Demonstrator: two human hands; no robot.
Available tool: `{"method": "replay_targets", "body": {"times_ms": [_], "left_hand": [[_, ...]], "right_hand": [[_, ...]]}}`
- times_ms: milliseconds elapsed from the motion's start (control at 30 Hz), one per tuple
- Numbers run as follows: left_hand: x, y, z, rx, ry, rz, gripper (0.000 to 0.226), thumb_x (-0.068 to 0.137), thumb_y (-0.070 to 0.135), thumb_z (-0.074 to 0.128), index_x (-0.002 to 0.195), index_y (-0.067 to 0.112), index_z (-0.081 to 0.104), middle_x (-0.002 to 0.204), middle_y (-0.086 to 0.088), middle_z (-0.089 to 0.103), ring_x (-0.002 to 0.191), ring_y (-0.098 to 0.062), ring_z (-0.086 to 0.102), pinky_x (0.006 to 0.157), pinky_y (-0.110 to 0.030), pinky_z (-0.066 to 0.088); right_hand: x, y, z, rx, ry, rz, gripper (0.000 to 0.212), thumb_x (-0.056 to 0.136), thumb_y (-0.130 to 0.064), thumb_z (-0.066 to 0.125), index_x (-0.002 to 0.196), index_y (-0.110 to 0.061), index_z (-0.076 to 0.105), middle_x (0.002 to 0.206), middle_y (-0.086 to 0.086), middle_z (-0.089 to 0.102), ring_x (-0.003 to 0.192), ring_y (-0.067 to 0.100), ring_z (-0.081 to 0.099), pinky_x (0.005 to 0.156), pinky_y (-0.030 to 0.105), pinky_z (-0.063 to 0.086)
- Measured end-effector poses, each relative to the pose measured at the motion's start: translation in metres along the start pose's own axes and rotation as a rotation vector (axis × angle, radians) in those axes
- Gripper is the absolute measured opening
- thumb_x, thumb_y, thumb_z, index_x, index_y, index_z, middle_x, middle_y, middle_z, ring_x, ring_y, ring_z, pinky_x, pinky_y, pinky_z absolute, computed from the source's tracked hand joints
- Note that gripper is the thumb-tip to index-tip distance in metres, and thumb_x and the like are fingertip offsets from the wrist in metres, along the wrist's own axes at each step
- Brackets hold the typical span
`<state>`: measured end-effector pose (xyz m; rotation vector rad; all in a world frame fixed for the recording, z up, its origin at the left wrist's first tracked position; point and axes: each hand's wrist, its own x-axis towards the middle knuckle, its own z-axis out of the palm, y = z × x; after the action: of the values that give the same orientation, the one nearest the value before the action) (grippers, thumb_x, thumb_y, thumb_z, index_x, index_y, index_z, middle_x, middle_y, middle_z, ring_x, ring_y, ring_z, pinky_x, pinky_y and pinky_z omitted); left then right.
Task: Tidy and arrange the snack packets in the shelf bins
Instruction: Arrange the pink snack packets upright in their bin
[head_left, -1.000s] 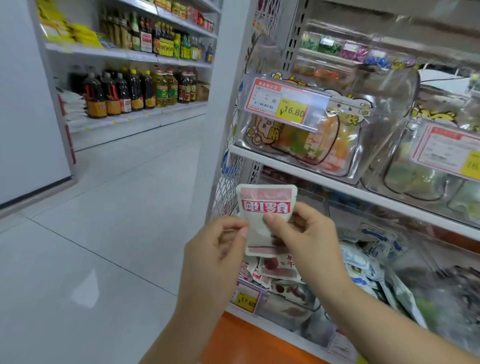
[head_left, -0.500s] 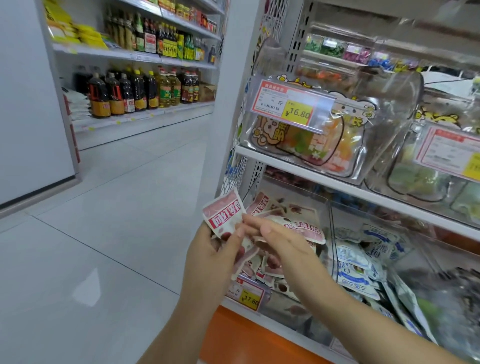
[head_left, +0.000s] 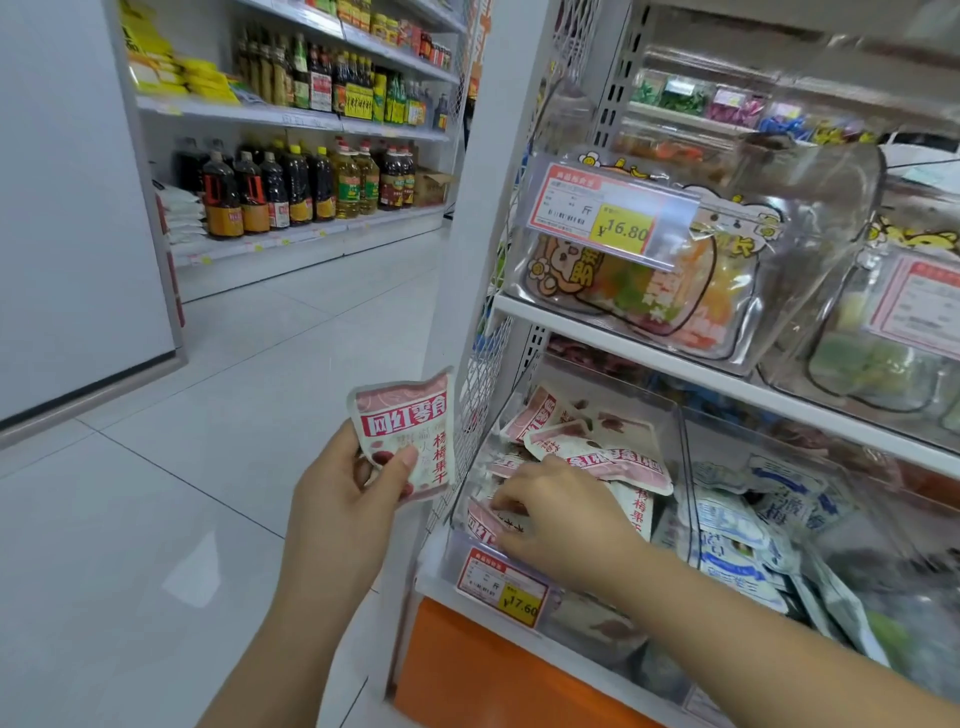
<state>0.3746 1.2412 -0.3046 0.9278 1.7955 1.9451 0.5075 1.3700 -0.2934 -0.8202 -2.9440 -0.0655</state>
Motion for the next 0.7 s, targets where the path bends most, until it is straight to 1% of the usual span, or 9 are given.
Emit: {"method": "replay_targets", "body": {"times_ms": [100,200,233,333,400,433,500,600,700], "left_hand": [[0.004,-0.005,0.002,0.052,-0.015,0.014,0.026,0.09,0.019,0.06,0.094,0.044,0.058,0.099,0.009,0.069,0.089,-0.004,0.066,0.072,-0.017,0.05],[0.004,-0.007,0.003,0.071,-0.047,0.026,0.027,0.089,0.018,0.061,0.095,0.045,0.06,0.1,0.012,0.068,0.095,-0.004,0.064,0.082,-0.032,0.055],[0.005,-0.007,0.004,0.069,-0.052,0.024,0.026,0.089,0.018,0.062,0.095,0.044,0.06,0.099,0.014,0.068,0.095,-0.003,0.064,0.083,-0.034,0.055],[0.007,-0.01,0.003,0.059,-0.047,0.01,0.024,0.086,0.018,0.065,0.094,0.041,0.062,0.092,0.02,0.069,0.093,-0.003,0.065,0.08,-0.034,0.057],[0.009,-0.013,0.004,0.048,-0.036,-0.012,0.026,0.084,0.016,0.068,0.094,0.039,0.062,0.09,0.02,0.07,0.091,-0.007,0.066,0.076,-0.034,0.058],[0.009,-0.014,0.004,0.042,-0.032,-0.021,0.026,0.083,0.015,0.069,0.094,0.038,0.062,0.089,0.019,0.07,0.089,-0.009,0.067,0.075,-0.035,0.058],[0.01,-0.016,0.004,0.045,-0.026,-0.027,0.026,0.082,0.014,0.07,0.092,0.037,0.063,0.087,0.016,0.071,0.086,-0.011,0.067,0.072,-0.032,0.059],[0.012,-0.016,0.003,0.026,-0.012,-0.033,0.023,0.082,0.011,0.07,0.088,0.033,0.063,0.078,0.01,0.07,0.079,-0.012,0.069,0.061,-0.021,0.057],[0.014,-0.015,0.004,0.001,-0.014,-0.04,0.019,0.083,0.009,0.068,0.086,0.027,0.063,0.061,0.015,0.064,0.066,-0.007,0.068,0.055,-0.017,0.054]], "right_hand": [[0.008,0.011,-0.001,-0.083,-0.054,-0.034,0.026,0.088,-0.034,0.059,0.111,-0.024,0.057,0.109,-0.005,0.059,0.101,0.019,0.053,0.072,0.03,0.038],[0.016,0.025,-0.003,-0.155,0.007,-0.053,0.006,0.091,-0.028,0.055,0.091,-0.025,0.05,0.097,-0.007,0.06,0.088,0.019,0.056,0.067,0.029,0.032],[0.019,0.029,-0.001,-0.155,0.013,-0.051,0.011,0.09,-0.027,0.056,0.086,-0.026,0.046,0.092,-0.009,0.057,0.084,0.018,0.054,0.066,0.029,0.031],[0.027,0.037,0.008,-0.125,0.024,-0.04,0.017,0.089,-0.024,0.058,0.084,-0.026,0.041,0.089,-0.01,0.052,0.081,0.016,0.05,0.066,0.029,0.031],[0.031,0.044,0.011,-0.169,0.072,-0.014,0.008,0.089,-0.019,0.055,0.093,-0.023,0.05,0.096,-0.006,0.057,0.089,0.018,0.056,0.065,0.029,0.037],[0.033,0.048,0.011,-0.194,0.095,0.006,0.013,0.088,-0.017,0.056,0.101,-0.021,0.053,0.1,-0.004,0.058,0.093,0.02,0.056,0.066,0.03,0.041],[0.036,0.057,0.009,-0.199,0.091,0.03,0.02,0.088,-0.022,0.058,0.108,-0.02,0.054,0.104,-0.003,0.057,0.096,0.019,0.056,0.071,0.031,0.047],[0.038,0.057,0.004,-0.131,0.017,-0.034,0.018,0.089,-0.033,0.058,0.104,-0.024,0.058,0.104,-0.007,0.06,0.095,0.015,0.056,0.07,0.025,0.041],[0.027,0.051,0.001,0.04,0.048,-0.044,0.021,0.087,-0.034,0.063,0.106,-0.025,0.063,0.103,-0.01,0.062,0.093,0.012,0.057,0.077,0.024,0.044]]}}
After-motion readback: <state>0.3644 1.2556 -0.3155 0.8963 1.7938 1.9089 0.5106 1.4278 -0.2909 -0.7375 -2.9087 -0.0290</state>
